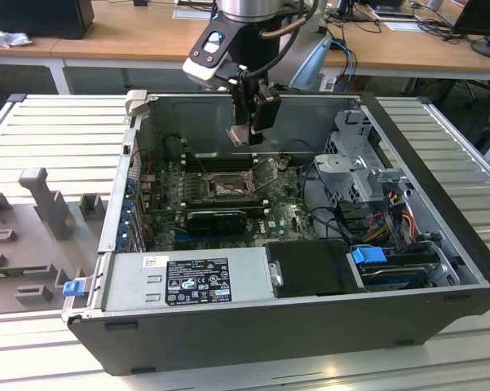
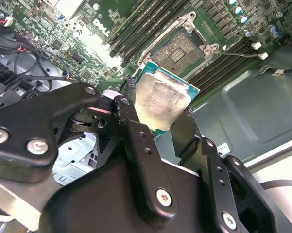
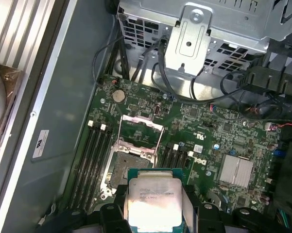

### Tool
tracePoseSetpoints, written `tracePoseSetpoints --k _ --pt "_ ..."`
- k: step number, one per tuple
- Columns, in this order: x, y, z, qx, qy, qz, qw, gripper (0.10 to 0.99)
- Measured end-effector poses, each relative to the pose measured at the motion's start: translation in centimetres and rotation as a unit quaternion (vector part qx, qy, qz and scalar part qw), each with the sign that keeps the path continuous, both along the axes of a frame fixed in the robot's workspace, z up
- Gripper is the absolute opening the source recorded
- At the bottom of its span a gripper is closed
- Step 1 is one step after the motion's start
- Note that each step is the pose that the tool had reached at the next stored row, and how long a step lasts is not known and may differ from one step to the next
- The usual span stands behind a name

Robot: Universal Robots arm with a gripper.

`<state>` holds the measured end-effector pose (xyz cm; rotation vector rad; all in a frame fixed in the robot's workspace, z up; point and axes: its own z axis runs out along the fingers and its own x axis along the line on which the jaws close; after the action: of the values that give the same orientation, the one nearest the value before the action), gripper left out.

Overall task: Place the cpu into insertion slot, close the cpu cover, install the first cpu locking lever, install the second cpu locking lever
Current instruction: 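Place the cpu into insertion slot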

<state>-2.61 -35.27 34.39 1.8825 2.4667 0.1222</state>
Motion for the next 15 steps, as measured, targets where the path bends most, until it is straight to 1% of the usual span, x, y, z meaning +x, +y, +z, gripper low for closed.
tracePoseSetpoints --k 7,10,15 --pt "0.00 0.00 -0.05 0.0000 0.0000 -0.013 0.9999 0.529" --pt "0.00 0.00 -0.09 0.0000 0.0000 -0.024 0.9997 0.529" --pt "0.00 0.00 -0.13 0.0000 0.0000 -0.033 0.9995 0.529"
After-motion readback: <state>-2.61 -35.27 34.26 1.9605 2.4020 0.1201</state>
